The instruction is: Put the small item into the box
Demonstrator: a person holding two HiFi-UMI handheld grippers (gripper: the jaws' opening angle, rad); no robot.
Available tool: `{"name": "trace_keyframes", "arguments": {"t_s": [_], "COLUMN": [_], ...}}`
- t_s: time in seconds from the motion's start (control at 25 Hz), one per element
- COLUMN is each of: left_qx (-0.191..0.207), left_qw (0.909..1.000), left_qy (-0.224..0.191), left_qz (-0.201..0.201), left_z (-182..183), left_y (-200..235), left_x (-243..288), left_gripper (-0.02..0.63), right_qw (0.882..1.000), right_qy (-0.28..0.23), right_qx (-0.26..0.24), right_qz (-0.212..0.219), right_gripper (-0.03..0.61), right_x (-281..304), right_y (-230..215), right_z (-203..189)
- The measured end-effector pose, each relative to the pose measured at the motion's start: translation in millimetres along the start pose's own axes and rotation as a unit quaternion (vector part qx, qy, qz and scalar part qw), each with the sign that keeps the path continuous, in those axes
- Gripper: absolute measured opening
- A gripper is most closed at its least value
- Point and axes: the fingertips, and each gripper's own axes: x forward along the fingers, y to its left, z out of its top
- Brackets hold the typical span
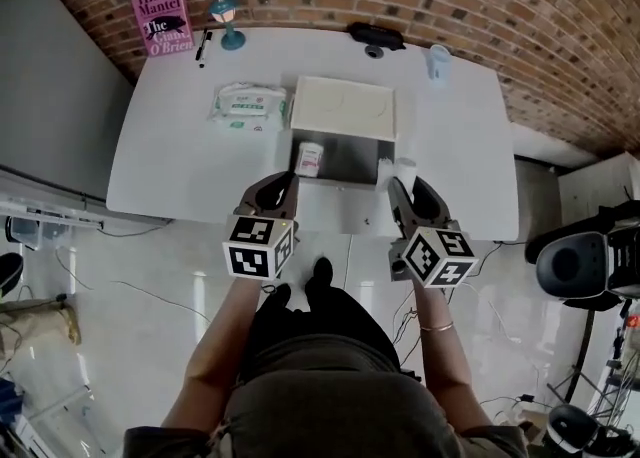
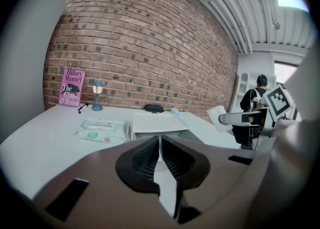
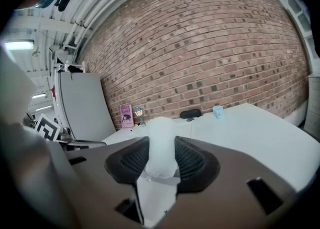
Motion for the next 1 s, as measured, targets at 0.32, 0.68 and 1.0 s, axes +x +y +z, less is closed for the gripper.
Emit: {"name": "trace_keyframes", "arguments": {"t_s": [0.32, 0.68, 1.0], "left_qx": [-0.018, -0.050, -0.063], "left_qw": [0.9985, 0.9941, 0.9909], "left_qy": [-0.008, -0.009, -0.007], "left_qz": [0.051, 0.095, 0.119], "left_z": [-10.1, -21.0, -34.0], "left_y": [20.8, 44.3, 52.5], "left_x": [-12.9, -32.8, -47.1], "left_gripper": [0.034, 0.034, 0.034], "right_qw": [0.998, 0.991, 0.979], "right_qy": [0.026, 0.066, 0.105], "right_qx": [-0.040, -0.084, -0.144], "right_qz": [0.050, 0.085, 0.100], "right_gripper": [0.161, 0.161, 0.161], "right_x": [35.0, 57.5, 76.1], "right_y": [13.4, 20.3, 19.5], "right_z": [-2.5, -10.5, -19.3]}}
